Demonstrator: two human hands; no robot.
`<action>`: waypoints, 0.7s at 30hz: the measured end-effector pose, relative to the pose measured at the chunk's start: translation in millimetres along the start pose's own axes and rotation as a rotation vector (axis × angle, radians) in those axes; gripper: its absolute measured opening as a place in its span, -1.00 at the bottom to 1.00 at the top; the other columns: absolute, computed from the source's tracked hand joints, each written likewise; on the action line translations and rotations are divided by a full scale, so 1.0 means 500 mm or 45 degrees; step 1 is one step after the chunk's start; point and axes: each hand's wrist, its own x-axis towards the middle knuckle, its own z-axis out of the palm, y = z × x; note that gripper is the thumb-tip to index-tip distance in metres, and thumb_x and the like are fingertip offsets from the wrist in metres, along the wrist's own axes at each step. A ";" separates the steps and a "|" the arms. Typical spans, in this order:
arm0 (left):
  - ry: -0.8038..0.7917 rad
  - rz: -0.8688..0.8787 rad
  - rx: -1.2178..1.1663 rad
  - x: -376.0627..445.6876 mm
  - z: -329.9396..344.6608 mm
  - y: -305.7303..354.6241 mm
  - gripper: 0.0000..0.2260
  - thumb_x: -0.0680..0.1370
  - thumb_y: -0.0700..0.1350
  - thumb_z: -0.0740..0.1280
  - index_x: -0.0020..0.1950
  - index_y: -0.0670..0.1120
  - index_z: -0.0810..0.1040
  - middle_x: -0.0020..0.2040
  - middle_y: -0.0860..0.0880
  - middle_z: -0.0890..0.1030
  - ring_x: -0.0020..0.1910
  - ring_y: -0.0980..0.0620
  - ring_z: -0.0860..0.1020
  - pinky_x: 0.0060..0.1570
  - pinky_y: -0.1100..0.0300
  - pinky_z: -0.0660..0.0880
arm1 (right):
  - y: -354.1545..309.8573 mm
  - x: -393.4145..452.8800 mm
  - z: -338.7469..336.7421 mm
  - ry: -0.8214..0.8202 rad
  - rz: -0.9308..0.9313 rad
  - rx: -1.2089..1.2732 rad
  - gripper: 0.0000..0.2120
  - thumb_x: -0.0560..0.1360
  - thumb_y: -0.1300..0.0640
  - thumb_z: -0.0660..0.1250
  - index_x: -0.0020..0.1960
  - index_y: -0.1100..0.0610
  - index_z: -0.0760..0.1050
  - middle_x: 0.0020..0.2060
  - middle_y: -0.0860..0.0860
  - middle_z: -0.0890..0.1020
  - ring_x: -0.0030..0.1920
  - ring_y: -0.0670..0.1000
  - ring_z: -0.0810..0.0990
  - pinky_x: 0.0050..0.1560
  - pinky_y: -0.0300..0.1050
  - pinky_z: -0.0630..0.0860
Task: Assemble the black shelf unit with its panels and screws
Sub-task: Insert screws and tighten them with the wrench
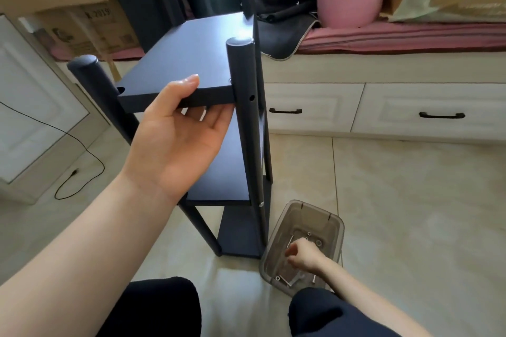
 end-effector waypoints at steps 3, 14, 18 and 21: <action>0.014 0.012 0.026 -0.002 0.002 0.000 -0.91 0.58 -0.25 0.34 0.03 -0.13 0.46 0.25 -0.15 0.56 0.25 -0.17 0.61 0.23 -0.01 0.56 | 0.029 0.022 -0.012 0.087 0.063 -0.103 -0.82 0.56 0.22 0.31 0.11 0.21 0.61 0.05 0.09 0.67 0.14 0.10 0.63 0.12 -0.11 0.53; 0.032 -0.011 0.210 -0.001 0.002 0.000 -0.90 0.53 -0.20 0.36 -0.09 -0.06 0.45 0.34 -0.10 0.45 0.36 -0.12 0.53 0.35 -0.08 0.45 | 0.045 0.104 0.010 0.005 0.066 -0.168 -0.55 0.57 0.24 0.31 0.44 0.20 0.35 0.35 0.15 0.51 0.33 0.11 0.51 0.29 -0.10 0.46; 0.025 -0.004 0.237 0.003 0.004 -0.003 -0.88 0.50 -0.21 0.38 -0.11 -0.06 0.46 0.34 -0.10 0.44 0.40 -0.12 0.50 0.36 -0.09 0.44 | 0.049 0.124 0.023 0.007 0.067 -0.231 -0.58 0.58 0.23 0.28 0.42 0.20 0.34 0.35 0.15 0.50 0.34 0.12 0.49 0.28 -0.11 0.42; 0.026 0.006 0.245 0.004 0.003 -0.005 -0.90 0.50 -0.21 0.37 -0.13 -0.06 0.47 0.31 -0.10 0.46 0.40 -0.11 0.50 0.34 -0.07 0.45 | 0.054 0.137 0.025 0.013 0.061 -0.260 -0.59 0.58 0.21 0.29 0.41 0.20 0.34 0.37 0.17 0.48 0.37 0.14 0.46 0.29 -0.11 0.39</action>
